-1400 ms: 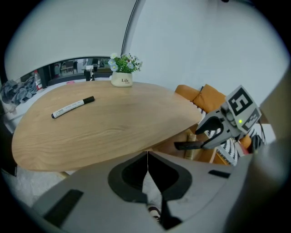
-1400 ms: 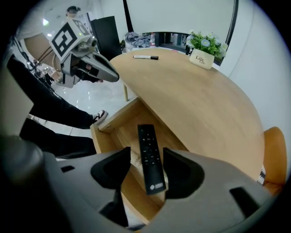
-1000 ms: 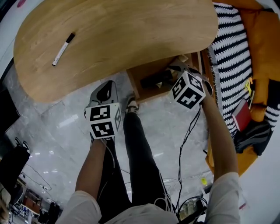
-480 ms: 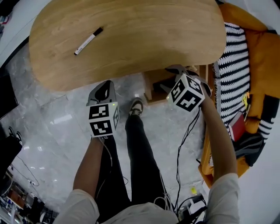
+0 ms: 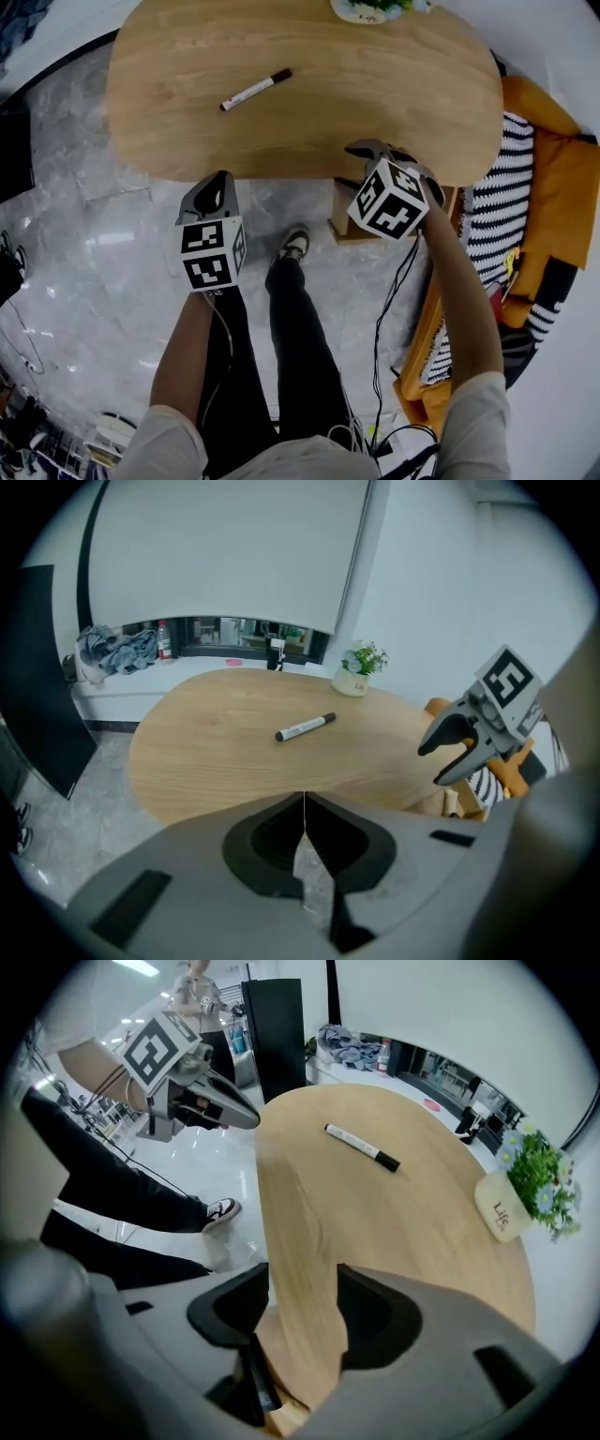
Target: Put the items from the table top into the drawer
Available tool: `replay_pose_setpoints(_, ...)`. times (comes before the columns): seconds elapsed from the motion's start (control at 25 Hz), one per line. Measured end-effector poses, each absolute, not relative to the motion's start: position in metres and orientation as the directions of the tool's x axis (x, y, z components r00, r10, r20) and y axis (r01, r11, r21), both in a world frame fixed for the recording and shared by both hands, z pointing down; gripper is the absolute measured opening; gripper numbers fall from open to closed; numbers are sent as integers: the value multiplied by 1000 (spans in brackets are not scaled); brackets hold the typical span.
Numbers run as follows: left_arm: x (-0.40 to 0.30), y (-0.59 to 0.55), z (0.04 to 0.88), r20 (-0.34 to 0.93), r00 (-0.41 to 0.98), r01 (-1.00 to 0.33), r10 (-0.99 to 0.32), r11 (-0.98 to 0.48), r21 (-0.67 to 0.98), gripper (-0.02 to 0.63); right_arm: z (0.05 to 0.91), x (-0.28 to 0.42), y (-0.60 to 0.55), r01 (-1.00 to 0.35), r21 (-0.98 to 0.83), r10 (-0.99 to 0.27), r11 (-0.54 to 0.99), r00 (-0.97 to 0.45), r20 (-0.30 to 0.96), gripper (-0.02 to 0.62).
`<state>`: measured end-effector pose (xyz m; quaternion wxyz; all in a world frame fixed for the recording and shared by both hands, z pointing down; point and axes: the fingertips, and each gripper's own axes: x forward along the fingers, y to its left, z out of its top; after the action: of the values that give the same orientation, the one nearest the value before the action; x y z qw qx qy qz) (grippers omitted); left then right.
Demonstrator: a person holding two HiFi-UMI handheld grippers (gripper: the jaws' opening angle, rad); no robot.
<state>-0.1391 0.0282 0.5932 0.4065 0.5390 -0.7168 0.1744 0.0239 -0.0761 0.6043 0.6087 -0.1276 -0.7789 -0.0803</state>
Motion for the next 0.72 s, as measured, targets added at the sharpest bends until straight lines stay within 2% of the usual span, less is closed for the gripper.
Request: replay_pose_setpoints(0.72, -231, 40, 607, 764, -154, -829, -626, 503, 244, 11, 606, -138, -95, 464, -3, 123, 886, -229, 966, 227)
